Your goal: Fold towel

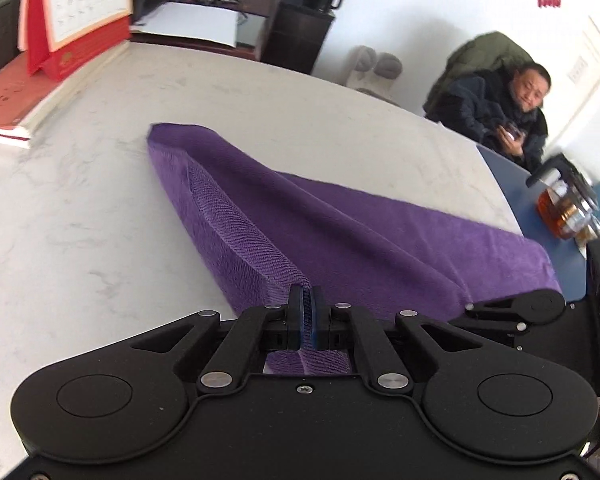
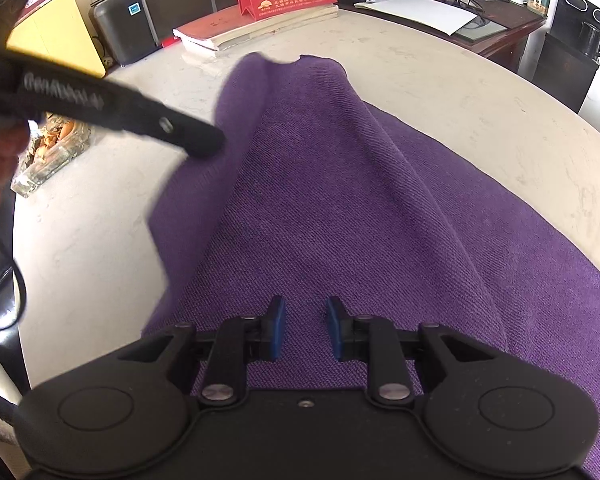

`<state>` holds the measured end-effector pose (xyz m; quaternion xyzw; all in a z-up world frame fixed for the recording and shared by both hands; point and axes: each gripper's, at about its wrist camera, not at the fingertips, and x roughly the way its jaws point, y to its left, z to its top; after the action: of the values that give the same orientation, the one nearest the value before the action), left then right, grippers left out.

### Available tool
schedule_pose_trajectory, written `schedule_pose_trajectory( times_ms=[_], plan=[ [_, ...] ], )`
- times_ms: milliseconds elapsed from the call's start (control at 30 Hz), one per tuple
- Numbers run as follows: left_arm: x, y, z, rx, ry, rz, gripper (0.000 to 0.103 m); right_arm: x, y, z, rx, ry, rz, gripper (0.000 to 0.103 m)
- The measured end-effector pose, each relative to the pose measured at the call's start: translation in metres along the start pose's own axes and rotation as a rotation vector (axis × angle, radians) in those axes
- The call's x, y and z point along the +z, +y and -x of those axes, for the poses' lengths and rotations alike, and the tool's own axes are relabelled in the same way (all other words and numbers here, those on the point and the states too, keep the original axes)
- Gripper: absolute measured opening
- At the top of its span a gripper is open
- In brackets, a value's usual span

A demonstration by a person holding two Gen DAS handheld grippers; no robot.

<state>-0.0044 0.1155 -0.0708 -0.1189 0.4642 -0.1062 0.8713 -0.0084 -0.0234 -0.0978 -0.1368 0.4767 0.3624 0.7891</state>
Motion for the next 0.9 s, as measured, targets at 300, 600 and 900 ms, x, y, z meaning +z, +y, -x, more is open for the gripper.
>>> schedule_pose_trajectory(
  times_ms=[300, 600, 900],
  plan=[
    [-0.018, 0.003, 0.002, -0.037, 0.055, 0.01, 0.013, -0.003, -0.002, 0.001, 0.01, -0.006, -0.009, 0.021],
    [0.007, 0.007, -0.023, -0.014, 0.068, 0.009, 0.02, -0.002, -0.005, 0.0, 0.013, -0.012, -0.016, 0.021],
    [0.015, 0.001, -0.047, 0.023, 0.117, -0.061, 0.021, -0.002, -0.007, 0.0, 0.019, -0.017, -0.03, 0.021]
  ],
)
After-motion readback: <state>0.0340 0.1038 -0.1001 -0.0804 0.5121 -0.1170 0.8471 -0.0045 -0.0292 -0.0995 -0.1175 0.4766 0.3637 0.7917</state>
